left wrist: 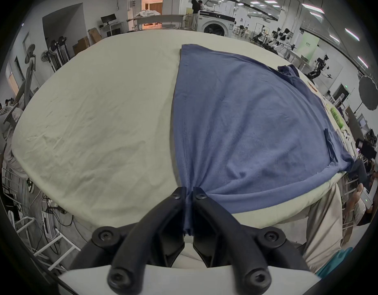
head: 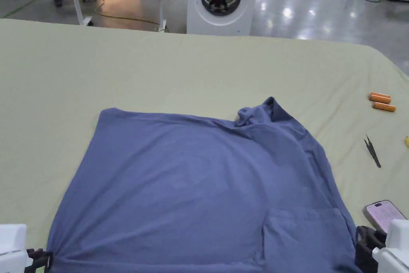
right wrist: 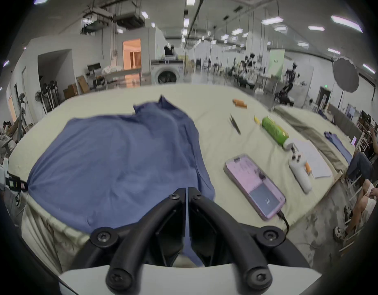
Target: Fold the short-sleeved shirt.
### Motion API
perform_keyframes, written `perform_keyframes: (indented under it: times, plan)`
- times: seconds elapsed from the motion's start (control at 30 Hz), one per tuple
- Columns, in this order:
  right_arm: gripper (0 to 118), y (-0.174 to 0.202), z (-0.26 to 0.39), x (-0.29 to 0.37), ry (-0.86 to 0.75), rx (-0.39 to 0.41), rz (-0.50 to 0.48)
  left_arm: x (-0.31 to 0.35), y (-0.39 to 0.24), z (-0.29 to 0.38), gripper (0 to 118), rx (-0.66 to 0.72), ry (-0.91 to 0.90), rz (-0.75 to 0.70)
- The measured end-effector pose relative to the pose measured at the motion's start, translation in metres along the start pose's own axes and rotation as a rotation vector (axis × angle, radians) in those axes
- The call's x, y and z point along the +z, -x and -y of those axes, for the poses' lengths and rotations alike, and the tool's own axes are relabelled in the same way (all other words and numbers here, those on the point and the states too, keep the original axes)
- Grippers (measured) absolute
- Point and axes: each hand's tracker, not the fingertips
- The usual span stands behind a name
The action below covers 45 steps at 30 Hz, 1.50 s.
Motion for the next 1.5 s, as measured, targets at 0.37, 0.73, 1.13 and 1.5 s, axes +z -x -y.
perform_keyframes:
  times: [0.37,0.73,1.13,1.5]
  plan:
    - [56,-0.007,0.048,-0.038,0.255,0.016,-0.045,0.003,0.002,0.004,1,0.026,-0.006,0.023]
    - [5,0.003,0.031,-0.03,0.223,0.032,-0.064,0.01,0.005,0.003,1,0.039,-0.035,0.042]
    - [5,-0.001,-0.064,-0.04,0.096,-0.017,-0.073,0.027,0.006,-0.075,1,0.03,-0.258,0.08]
    - [5,0.008,-0.131,-0.15,0.112,-0.017,-0.047,-0.044,0.001,-0.179,1,-0.018,-0.236,0.053]
